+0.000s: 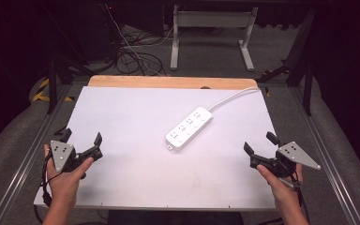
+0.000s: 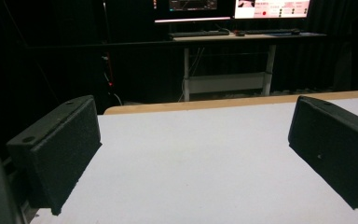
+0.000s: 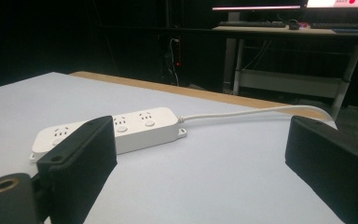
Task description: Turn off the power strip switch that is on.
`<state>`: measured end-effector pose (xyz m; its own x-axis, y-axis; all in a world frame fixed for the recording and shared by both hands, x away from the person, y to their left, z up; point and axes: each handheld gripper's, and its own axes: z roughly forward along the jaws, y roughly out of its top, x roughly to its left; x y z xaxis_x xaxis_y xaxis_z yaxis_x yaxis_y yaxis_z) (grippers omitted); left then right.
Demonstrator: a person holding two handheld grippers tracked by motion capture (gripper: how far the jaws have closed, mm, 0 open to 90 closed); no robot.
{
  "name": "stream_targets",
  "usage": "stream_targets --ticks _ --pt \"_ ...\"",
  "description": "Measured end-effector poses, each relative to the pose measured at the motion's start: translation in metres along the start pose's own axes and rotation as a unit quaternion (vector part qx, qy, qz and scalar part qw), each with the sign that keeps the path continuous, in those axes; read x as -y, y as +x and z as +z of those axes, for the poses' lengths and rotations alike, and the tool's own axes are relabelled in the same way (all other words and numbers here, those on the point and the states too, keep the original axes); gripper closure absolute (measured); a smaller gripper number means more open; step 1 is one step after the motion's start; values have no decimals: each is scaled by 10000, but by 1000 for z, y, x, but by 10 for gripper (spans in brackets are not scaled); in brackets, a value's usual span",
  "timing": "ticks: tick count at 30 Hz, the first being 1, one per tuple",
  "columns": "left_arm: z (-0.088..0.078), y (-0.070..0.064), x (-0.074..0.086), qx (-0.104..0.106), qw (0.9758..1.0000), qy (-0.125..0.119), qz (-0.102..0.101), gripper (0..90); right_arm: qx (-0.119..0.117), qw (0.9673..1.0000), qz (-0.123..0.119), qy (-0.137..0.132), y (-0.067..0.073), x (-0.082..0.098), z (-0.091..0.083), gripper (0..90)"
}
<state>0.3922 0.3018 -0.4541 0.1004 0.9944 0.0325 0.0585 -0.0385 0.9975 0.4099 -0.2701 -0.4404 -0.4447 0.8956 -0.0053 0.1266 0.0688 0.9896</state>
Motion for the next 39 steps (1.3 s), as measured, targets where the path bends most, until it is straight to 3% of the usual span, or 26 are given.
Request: stream_targets --ticks 13,23,31,34,37,38,39 --pt "9 -6 -1 142 9999 15 4 28 100 9999 -54 21 -1 2 -8 93" --pt "8 -5 -1 132 9999 48 -13 30 74 9999 -66 35 -1 2 -7 128" --pt "6 -3 0 104 9999 52 -25 32 8 10000 -33 67 1 2 -5 314" --pt "6 -3 0 119 9999 50 -33 33 -90 9998 -141 86 2 1 -5 481" --pt "6 -4 0 126 9999 52 -22 34 -109 9997 -190 126 2 1 -6 548" --pt "6 -4 0 129 9999 56 -18 34 -152 9995 -215 150 3 1 -7 618" --pt "6 -4 0 131 9999 57 -18 34 -152 9995 -215 150 3 1 -7 618"
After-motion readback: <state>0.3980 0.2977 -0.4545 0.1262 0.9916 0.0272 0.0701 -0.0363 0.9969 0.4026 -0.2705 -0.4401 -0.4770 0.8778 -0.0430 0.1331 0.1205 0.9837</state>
